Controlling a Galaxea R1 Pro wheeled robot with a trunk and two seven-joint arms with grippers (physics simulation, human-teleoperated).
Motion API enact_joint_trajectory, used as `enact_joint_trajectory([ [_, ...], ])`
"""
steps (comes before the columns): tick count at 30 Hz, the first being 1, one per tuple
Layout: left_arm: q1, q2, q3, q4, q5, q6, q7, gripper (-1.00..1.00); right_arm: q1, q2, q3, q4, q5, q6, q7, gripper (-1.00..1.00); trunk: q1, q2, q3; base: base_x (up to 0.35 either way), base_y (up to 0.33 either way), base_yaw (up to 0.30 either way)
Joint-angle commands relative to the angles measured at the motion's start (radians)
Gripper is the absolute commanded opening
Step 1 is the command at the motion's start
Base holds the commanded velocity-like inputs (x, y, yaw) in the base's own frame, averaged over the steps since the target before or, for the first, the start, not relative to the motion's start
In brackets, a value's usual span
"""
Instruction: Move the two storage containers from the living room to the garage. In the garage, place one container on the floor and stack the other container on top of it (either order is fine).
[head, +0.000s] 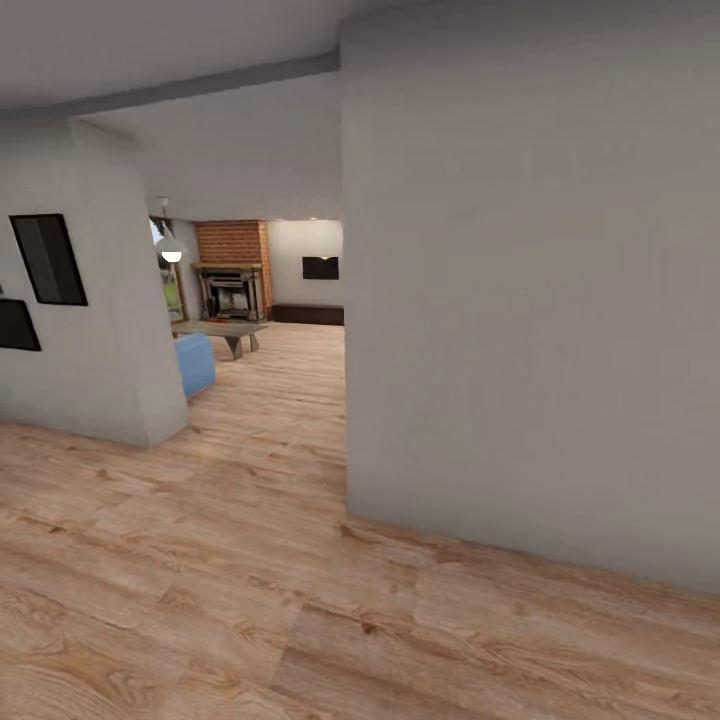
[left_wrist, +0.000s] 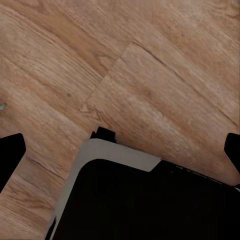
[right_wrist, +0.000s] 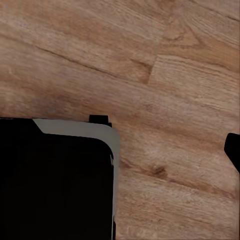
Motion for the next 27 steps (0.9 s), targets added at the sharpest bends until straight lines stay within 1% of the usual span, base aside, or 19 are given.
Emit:
enact_joint_trajectory([
  [1,-0.001,0.000,0.008,0.001,0.001,-0.003,-0.002,1.00,-0.001,0.000,0.008,0.003,-0.008,-0.005,0.000,1.00,0.001,-0.001,-0.002,0.322,0.000,0.281],
  [27,-0.001,0.001,0.008,0.001,0.001,-0.004,-0.002,1.00,-0.001,0.000,0.008,0.003,-0.008,-0.005,0.000,1.00,0.001,-0.001,-0.002,0.323,0.000,0.281],
])
